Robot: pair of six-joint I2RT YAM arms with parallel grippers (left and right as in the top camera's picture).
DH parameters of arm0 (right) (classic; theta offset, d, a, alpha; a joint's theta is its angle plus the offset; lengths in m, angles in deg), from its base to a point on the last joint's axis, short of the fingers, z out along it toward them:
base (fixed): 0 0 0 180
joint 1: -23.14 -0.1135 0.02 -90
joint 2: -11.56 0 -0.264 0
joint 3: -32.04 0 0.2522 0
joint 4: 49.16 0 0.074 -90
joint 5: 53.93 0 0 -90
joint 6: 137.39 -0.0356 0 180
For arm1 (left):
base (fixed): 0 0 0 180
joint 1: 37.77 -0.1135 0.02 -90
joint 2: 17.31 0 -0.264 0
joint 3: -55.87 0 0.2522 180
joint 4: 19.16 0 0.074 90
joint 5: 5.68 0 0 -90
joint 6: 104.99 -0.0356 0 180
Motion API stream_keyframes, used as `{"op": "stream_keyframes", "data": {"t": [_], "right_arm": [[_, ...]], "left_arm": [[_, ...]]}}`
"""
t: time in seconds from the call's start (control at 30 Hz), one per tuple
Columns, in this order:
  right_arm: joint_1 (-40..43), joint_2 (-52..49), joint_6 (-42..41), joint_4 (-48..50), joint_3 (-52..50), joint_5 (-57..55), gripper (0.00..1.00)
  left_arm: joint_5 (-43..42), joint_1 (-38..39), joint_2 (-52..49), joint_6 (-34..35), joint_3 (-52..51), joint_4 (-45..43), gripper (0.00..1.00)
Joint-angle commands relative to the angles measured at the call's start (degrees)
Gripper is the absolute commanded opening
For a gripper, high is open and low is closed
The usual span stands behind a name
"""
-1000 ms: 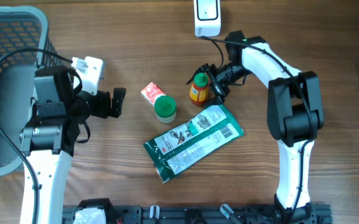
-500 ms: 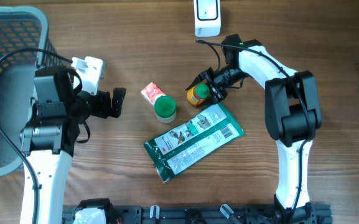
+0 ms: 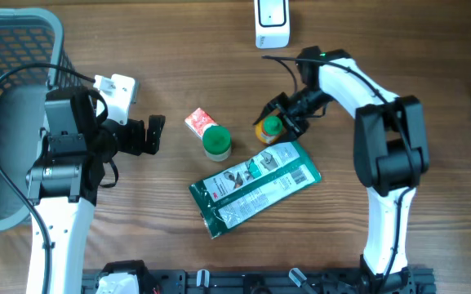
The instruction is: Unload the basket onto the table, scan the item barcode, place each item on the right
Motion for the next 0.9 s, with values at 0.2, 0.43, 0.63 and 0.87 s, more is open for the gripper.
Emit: {"op": "stream_keyframes", "data": {"t": [0.2, 0.43, 0.63, 0.87], "right_arm": [[1.3, 18.2, 0.8, -5.3, 0.0, -7.3, 0.41], [1.3, 24.5, 11.0, -15.4, 0.0, 10.1, 0.5], [0.8, 24.1, 14.4, -15.0, -0.7, 17.1, 0.52], [-0.5, 24.1, 8.0, 4.7, -10.4, 26.6, 0.53]], "left_arm": [[-1.1, -0.3, -0.3, 0.5, -0.4, -0.1, 1.0], [-1.1, -0.3, -0.3, 0.5, -0.4, -0.1, 1.0], [-1.1, -0.3, -0.3, 0.5, -0.4, -0.1, 1.0], [-1.1, -0.3, -0.3, 0.5, -0.4, -0.1, 1.0]]}}
